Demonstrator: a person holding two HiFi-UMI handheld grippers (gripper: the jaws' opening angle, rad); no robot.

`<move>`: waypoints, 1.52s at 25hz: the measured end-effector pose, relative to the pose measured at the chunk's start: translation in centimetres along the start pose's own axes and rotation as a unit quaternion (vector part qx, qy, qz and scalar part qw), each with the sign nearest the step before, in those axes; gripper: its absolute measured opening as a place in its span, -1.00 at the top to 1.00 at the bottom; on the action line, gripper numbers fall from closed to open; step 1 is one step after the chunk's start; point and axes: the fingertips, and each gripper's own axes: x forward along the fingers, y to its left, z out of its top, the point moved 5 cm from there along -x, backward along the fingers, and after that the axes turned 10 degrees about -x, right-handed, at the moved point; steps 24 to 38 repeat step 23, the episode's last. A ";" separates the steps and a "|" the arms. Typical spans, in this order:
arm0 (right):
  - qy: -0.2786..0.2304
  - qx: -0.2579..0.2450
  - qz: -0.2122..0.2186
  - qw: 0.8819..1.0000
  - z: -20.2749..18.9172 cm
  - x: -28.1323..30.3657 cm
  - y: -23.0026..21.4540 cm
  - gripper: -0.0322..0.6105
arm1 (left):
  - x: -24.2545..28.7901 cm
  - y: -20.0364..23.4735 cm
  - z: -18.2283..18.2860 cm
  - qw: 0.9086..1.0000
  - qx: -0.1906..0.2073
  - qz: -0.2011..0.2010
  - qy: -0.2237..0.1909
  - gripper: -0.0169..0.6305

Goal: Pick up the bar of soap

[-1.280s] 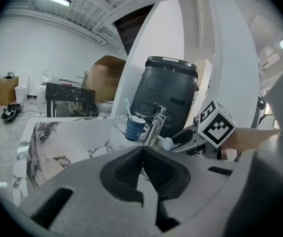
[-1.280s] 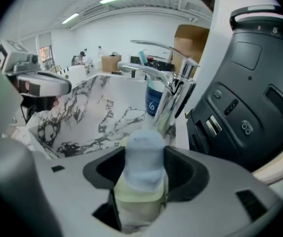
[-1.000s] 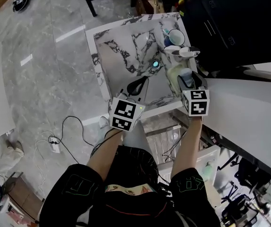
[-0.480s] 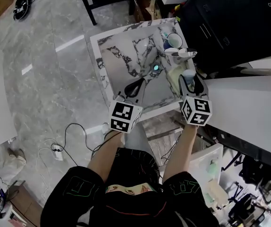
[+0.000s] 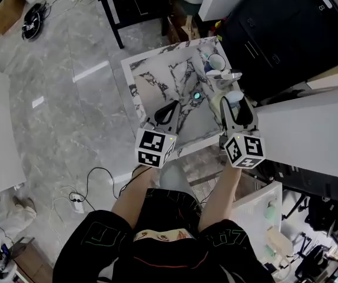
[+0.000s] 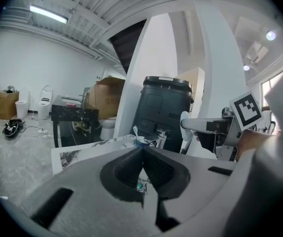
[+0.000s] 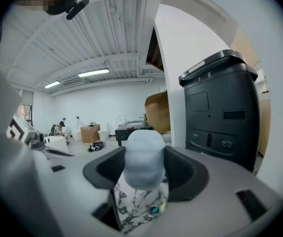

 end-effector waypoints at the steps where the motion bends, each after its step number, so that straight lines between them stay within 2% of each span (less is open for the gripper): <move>1: -0.011 0.003 0.002 1.000 0.6 0.0 0.4 0.11 | -0.3 0.2 0.5 1.000 0.004 0.001 -0.005 0.92; 8: -0.060 -0.003 0.029 0.998 3.9 -0.8 3.6 0.11 | -3.1 1.5 4.5 0.998 0.022 0.016 -0.049 0.92; 19: -0.115 -0.030 0.076 0.990 7.9 -1.0 8.8 0.11 | -8.4 3.5 9.4 0.990 0.046 0.056 -0.123 0.92; 23: -0.120 -0.035 0.082 0.989 8.6 -1.6 10.2 0.11 | -10.4 3.7 10.1 0.987 0.048 0.066 -0.136 0.92; 38: -0.120 -0.035 0.082 0.989 8.6 -1.6 10.2 0.11 | -10.4 3.7 10.1 0.987 0.048 0.066 -0.136 0.92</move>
